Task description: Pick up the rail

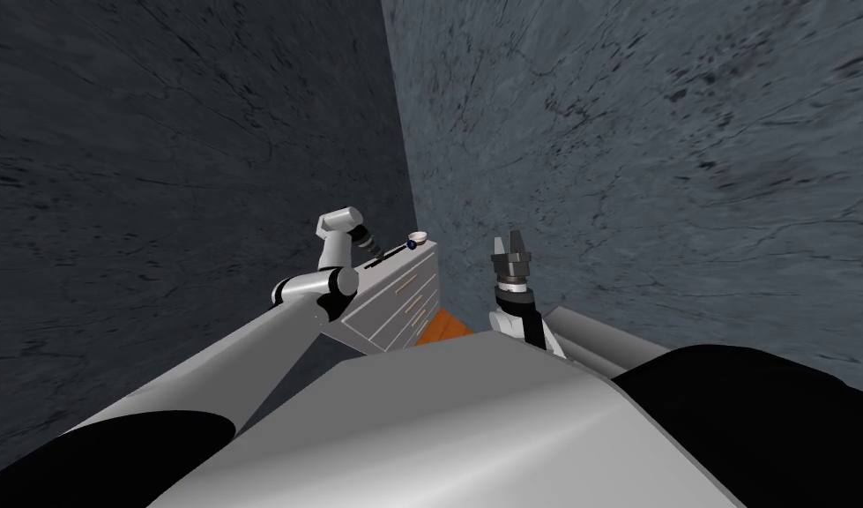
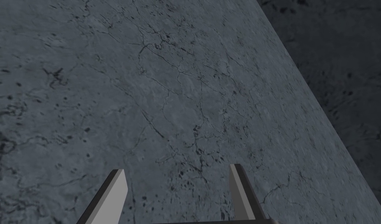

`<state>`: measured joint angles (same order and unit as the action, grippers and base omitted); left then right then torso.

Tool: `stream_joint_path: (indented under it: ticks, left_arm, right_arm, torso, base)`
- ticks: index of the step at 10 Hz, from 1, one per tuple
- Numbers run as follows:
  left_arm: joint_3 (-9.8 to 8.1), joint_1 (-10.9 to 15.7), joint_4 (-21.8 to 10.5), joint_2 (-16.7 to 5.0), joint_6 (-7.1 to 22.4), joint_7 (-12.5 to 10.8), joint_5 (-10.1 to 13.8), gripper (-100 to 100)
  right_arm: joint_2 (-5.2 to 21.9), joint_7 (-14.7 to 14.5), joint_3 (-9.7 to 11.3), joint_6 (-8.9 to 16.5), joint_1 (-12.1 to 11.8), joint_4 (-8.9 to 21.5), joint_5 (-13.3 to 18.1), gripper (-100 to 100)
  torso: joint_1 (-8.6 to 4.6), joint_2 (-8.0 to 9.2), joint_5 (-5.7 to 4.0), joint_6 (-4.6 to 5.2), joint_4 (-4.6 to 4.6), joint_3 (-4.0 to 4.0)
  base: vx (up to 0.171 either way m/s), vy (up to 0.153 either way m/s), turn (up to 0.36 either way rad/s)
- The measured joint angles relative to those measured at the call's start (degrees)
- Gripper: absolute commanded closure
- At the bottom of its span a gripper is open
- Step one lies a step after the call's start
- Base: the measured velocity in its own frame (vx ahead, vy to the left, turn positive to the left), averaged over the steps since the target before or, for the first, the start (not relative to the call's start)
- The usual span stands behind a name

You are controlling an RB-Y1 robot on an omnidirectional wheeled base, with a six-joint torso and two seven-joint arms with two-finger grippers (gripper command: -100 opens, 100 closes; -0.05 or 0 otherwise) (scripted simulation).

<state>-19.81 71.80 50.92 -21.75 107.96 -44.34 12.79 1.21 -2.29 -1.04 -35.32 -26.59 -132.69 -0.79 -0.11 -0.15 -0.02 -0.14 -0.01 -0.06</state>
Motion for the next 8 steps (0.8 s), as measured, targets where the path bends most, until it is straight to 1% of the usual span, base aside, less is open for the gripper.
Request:
stream_joint_path:
  ticks: [1, 2, 3, 4, 5, 6, 7, 8]
  left_arm:
    - [-1.65, 0.9, -0.9, 1.1, 0.1, 1.3, -1.8, 100]
    - [-3.39, 1.4, -1.7, 1.6, 0.2, 2.9, -3.5, 100]
    - [-4.94, 1.7, -2.4, 1.7, 0.1, 3.9, -5.2, 100]
    - [-6.62, 3.0, -4.2, 2.6, -0.2, 5.3, -7.0, 100]
    - [-8.35, 3.2, -4.1, 3.3, 0.2, 6.9, -8.8, 100]
    - [-9.99, 3.3, -4.2, 3.5, 0.4, 7.7, -10.5, 100]
    - [-10.75, 3.3, -4.2, 3.5, 0.6, 8.1, -11.7, 100]
    - [-12.35, 3.8, -4.4, 4.6, 1.0, 9.4, -13.4, 100]
  right_arm:
    - [0.0, 0.0, 0.0, 0.0, 0.0, 0.0, 0.0, 0]
    - [0.0, 0.0, 0.0, 0.0, 0.0, 0.0, 0.0, 0]
    - [0.0, 0.0, 0.0, 0.0, 0.0, 0.0, 0.0, 0]
    - [0.0, 0.0, 0.0, 0.0, 0.0, 0.0, 0.0, 0]
    - [0.0, 0.0, 0.0, 0.0, 0.0, 0.0, 0.0, 0]
    - [0.0, 0.0, 0.0, 0.0, 0.0, 0.0, 0.0, 0]
    - [0.0, 0.0, 0.0, 0.0, 0.0, 0.0, 0.0, 0]
    - [0.0, 0.0, 0.0, 0.0, 0.0, 0.0, 0.0, 0]
  torso:
    - [-0.08, 0.01, -0.01, -0.01, 0.0, 0.0]
    - [-0.09, 0.0, -0.02, 0.02, -0.01, 0.0]
    - [0.0, -0.01, 0.0, 0.02, -0.01, -0.01]
    - [-0.05, -0.02, 0.0, 0.01, -0.02, -0.02]
    - [-0.06, -0.01, -0.01, 0.04, -0.02, -0.02]
    - [-0.01, -0.01, 0.0, 0.05, -0.02, -0.01]
    - [0.07, -0.01, 0.01, 0.03, -0.02, -0.02]
    - [-0.02, -0.01, 0.01, 0.01, -0.03, -0.02]
  base:
    - [0.007, -0.049, 0.068]
    - [0.003, -0.021, -0.011]
    - [0.008, -0.034, 0.138]
    - [0.004, -0.042, 0.074]
    - [0.001, -0.024, -0.013]
    - [0.002, -0.007, -0.017]
    - [0.008, -0.033, 0.14]
    - [0.007, -0.048, 0.075]
